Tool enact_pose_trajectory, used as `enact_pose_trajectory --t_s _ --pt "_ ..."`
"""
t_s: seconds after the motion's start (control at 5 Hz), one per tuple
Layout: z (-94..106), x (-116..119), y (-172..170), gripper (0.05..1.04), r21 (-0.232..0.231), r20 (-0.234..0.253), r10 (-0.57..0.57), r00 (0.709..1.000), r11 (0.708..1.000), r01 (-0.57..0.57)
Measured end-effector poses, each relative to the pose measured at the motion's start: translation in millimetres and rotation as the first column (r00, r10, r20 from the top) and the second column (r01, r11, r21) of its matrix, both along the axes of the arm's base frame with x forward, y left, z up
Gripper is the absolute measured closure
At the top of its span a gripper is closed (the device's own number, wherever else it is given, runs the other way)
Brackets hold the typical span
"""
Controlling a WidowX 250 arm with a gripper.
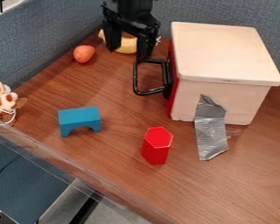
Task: Open the drawer
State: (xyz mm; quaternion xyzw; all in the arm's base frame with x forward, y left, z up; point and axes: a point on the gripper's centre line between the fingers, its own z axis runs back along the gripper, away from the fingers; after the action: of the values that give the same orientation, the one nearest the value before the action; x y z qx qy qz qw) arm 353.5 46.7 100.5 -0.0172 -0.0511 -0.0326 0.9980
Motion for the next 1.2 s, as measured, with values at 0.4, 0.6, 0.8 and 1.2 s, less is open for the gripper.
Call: enact_pose_trajectory --t_s 0.4,0.6,0.8,1.2 --pt "-25.7 7 11 0.083 0.002 -0.013 0.09 0.996 0.996 -0.09" --pt "-38.4 9 13 0.083 0.005 -0.025 0.122 0.992 0.993 -0.122" --pt "-48.3 11 14 0.083 0.006 -0.033 0.166 0.986 0.986 -0.166" --pt "-51.8 15 3 0.083 -0.031 -0.024 0.201 0.979 0.979 -0.201"
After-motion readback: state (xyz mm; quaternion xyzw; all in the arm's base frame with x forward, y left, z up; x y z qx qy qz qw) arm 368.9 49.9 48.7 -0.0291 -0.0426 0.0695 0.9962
